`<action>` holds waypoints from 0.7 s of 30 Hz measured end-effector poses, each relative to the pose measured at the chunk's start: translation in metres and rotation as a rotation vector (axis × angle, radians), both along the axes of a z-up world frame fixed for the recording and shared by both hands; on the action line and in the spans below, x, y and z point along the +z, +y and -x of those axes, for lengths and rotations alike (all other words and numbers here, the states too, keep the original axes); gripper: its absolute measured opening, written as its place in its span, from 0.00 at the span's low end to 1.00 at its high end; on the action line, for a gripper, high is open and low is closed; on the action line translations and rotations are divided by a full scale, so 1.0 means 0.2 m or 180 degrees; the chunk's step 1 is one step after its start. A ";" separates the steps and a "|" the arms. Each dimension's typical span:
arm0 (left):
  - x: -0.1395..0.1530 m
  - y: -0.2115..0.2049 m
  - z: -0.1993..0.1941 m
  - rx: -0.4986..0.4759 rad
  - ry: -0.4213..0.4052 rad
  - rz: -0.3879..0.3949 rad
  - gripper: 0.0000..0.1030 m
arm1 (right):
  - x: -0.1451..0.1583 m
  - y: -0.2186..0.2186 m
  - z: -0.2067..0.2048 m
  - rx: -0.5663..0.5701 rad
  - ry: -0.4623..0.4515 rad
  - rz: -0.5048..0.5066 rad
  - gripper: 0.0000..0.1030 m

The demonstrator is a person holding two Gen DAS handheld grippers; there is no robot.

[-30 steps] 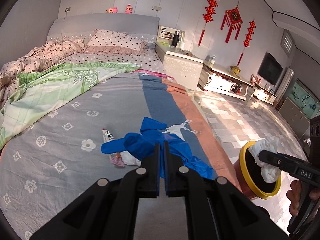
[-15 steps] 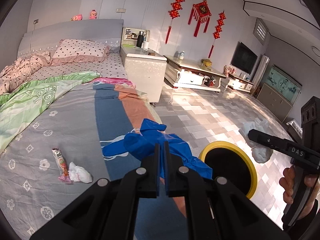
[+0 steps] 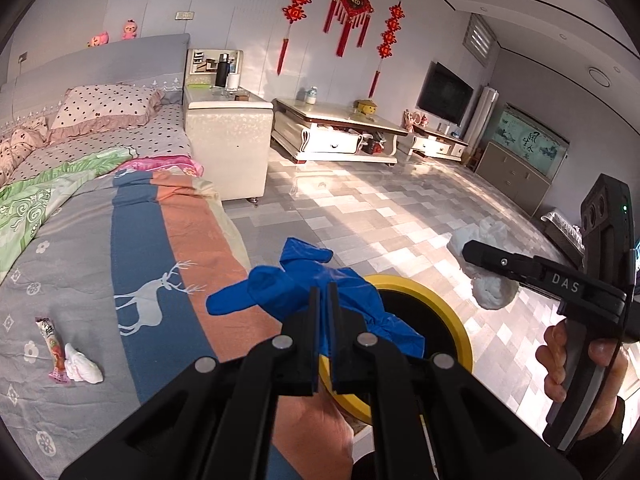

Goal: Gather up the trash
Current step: 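Lift the blue glove and white tissue and carry them toward the yellow bin, then open both grippers over the yellow bin to drop glove and tissue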

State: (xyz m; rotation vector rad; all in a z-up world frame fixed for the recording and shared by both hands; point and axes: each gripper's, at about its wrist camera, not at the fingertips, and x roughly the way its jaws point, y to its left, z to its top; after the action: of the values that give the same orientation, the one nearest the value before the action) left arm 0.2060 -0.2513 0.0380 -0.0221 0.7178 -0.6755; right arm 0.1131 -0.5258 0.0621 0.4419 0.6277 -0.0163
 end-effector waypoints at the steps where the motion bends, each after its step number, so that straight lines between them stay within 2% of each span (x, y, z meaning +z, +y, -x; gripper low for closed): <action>1: -0.02 -0.03 0.00 -0.0027 0.0016 -0.0005 0.03 | -0.01 -0.03 0.01 -0.0023 0.0007 0.0003 0.24; 11: -0.21 -0.29 -0.02 -0.0233 0.0205 -0.0099 0.03 | -0.16 -0.18 -0.01 -0.0183 0.0170 -0.0013 0.24; 21: -0.39 -0.48 -0.02 -0.0383 0.0280 -0.0298 0.03 | -0.39 -0.33 -0.09 -0.0346 0.0402 -0.0112 0.24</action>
State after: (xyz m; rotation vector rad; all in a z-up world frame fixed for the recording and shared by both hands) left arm 0.2097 -0.3479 -0.0395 0.0781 0.8398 -0.7587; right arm 0.1316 -0.5928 -0.0167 0.5114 0.7284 -0.1375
